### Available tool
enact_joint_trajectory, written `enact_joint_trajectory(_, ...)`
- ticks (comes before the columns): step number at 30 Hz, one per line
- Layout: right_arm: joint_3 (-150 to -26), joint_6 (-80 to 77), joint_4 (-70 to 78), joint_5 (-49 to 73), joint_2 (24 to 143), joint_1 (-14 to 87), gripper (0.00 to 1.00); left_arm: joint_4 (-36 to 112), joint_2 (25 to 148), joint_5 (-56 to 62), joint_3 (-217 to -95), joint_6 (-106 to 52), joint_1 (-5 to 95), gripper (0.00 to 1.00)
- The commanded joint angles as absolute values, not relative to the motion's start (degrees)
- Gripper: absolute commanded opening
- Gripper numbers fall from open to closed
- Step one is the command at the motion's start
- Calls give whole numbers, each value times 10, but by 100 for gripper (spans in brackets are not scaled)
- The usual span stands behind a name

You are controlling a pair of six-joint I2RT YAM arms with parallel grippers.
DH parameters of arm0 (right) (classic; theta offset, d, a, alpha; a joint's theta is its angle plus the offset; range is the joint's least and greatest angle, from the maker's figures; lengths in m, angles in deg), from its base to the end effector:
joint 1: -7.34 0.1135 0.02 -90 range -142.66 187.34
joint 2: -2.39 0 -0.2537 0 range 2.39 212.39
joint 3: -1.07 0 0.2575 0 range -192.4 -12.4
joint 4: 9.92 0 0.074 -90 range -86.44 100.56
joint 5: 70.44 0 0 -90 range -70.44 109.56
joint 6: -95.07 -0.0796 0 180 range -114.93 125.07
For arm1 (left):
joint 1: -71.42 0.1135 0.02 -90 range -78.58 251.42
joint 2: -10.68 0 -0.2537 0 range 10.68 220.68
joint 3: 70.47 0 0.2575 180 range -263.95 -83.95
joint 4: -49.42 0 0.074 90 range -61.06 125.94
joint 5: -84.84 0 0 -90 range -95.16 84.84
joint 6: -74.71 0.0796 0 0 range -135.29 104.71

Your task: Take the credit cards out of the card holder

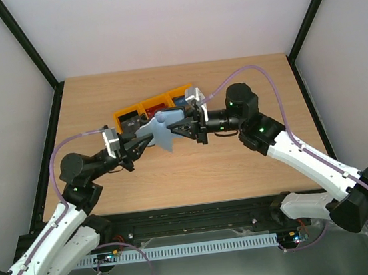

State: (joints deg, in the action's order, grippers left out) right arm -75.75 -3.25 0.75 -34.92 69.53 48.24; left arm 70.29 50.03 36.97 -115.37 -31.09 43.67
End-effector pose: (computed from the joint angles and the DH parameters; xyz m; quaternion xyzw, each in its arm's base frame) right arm 0.1809 0.2424 0.3885 -0.4858 0.5186 0.5563 0.4307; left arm 0.1515 -0.1400 0.3585 0.3550 0.4571 -0.4701 0.6663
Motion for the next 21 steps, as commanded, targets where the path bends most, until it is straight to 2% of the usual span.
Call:
enact_joint_trajectory(1, -775, -65, -22, -346, 690, 485, 7, 733, 492, 341, -1144, -300, 429, 3)
enact_joint_trajectory(2, -778, -72, -25, -346, 694, 485, 3, 729, 493, 328, -1141, -299, 429, 5)
enact_joint_trajectory(3, -779, -79, -25, -342, 698, 485, 2, 724, 492, 312, -1139, -295, 429, 16)
enact_joint_trajectory(5, -783, -87, -19, -314, 702, 485, 2, 713, 490, 280, -1134, -275, 429, 48)
enact_joint_trajectory(6, -786, -87, -15, -295, 703, 487, 2, 708, 489, 265, -1132, -262, 429, 57)
enact_joint_trajectory(9, -797, -81, 15, -216, 711, 502, 2, 697, 486, 254, -1129, -218, 429, 73)
enact_joint_trajectory(12, -816, -60, 52, -142, 723, 530, 2, 692, 487, 268, -1129, -199, 429, 81)
enact_joint_trajectory(17, -838, -33, 79, -90, 734, 570, 2, 679, 491, 266, -1125, -202, 426, 84)
enact_joint_trajectory(19, -847, -23, 91, -91, 740, 577, 2, 674, 491, 261, -1123, -201, 426, 83)
enact_joint_trajectory(21, -852, -17, 98, -103, 743, 581, 2, 671, 491, 257, -1122, -201, 426, 75)
